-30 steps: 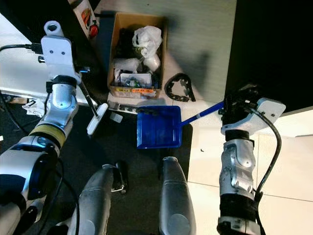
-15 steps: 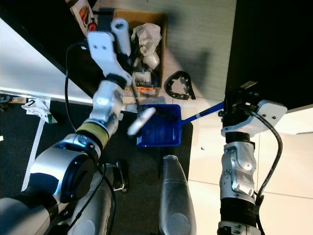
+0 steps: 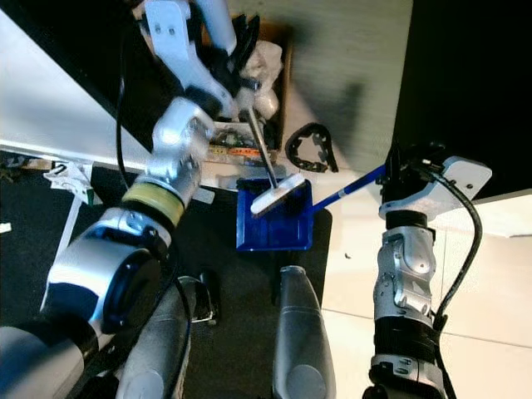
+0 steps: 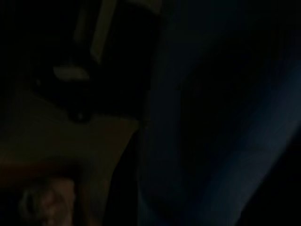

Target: Sweep floor

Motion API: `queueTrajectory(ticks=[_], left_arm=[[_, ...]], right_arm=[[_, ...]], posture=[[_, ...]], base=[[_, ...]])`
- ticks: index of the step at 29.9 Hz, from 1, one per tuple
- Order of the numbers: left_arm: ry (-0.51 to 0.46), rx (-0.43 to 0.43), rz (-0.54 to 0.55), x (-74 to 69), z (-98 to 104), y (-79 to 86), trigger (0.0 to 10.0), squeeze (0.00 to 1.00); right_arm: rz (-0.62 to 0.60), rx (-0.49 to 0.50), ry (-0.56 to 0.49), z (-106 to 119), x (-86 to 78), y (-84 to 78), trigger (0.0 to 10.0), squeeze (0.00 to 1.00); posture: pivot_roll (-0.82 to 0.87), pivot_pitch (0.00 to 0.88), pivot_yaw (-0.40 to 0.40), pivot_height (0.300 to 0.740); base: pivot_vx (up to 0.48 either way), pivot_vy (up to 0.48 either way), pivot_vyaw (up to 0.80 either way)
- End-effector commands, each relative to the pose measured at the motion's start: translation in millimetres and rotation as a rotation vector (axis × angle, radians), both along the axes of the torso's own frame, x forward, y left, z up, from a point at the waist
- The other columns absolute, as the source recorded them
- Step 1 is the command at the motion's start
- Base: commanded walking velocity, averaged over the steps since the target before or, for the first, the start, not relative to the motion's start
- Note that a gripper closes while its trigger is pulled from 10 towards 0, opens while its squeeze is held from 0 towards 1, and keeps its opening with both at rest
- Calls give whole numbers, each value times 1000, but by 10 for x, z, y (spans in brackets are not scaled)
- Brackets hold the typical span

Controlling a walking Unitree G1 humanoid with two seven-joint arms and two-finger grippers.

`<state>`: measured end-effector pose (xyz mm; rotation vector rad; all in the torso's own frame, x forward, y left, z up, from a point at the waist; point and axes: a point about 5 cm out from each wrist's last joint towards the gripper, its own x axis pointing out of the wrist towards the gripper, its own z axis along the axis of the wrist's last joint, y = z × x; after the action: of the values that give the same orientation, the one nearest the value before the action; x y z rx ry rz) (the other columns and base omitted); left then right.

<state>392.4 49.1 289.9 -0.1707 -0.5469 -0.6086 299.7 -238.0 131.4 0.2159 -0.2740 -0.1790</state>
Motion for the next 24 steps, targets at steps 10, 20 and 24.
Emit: queueTrajectory(ticks=[10, 20, 24], left_arm=[[-132, 166, 295, 42, -1, 769, 10000, 0], [-159, 111, 417, -6, -105, 1021, 10000, 0], [-190, 134, 512, -18, -80, 1137, 10000, 0]], right_arm=[[-56, 29, 115, -309, -150, -100, 10000, 0], [-450, 106, -48, 23, -309, -913, 10000, 0], [-525, 88, -60, 46, -407, -1064, 10000, 0]], posture=[[-67, 448, 66, 731], [-68, 445, 83, 731], [-63, 451, 89, 731]], base=[[0, 0, 0], [0, 0, 0], [0, 0, 0]])
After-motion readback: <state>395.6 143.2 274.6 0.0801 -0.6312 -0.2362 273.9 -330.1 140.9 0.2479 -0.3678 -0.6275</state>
